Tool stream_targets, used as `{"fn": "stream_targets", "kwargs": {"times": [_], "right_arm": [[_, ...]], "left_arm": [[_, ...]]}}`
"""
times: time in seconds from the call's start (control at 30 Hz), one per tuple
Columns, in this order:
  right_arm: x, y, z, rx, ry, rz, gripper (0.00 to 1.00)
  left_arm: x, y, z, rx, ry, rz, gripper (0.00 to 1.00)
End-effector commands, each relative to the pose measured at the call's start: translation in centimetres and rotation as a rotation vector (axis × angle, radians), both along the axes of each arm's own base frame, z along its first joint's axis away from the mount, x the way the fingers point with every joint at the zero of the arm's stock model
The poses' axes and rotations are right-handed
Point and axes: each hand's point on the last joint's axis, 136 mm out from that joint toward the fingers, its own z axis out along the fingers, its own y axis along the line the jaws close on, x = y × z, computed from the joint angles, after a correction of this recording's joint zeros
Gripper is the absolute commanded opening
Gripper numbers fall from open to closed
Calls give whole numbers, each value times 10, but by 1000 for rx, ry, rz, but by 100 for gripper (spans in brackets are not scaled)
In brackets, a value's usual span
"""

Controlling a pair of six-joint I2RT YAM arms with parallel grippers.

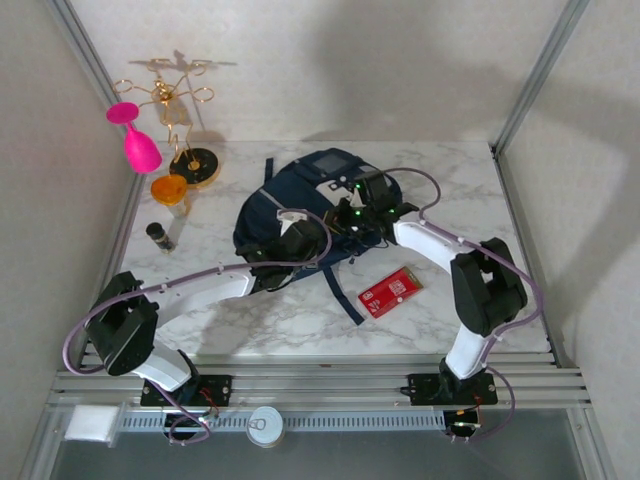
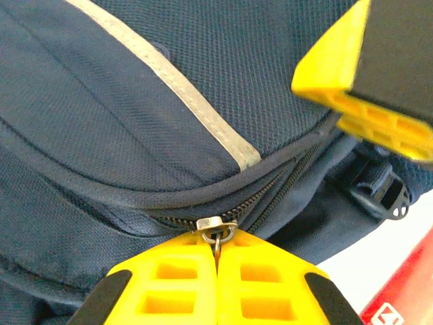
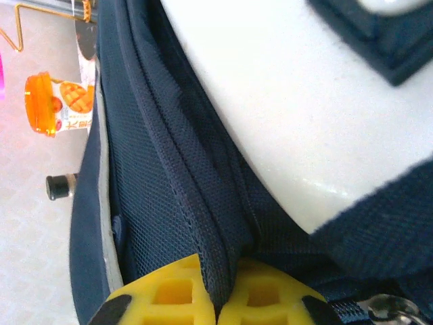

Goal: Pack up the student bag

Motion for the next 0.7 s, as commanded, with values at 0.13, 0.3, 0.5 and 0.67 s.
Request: {"fn": "stream_targets", "kwargs": {"times": [0.13, 0.3, 0.5, 0.67], "right_arm": [[-6, 37, 42, -31, -257, 236, 0], [12, -28, 49, -29, -262, 184, 0], [36, -54, 43, -57, -246, 234, 0], [38, -54, 53, -60, -245, 187, 26]], "left_arm": [[-46, 7, 11, -122, 55, -71, 0], [-58, 45, -10, -33, 101, 7, 0], [-57, 54, -21, 17, 108, -40, 0], [-45, 49, -14, -7, 82, -59, 0]]}}
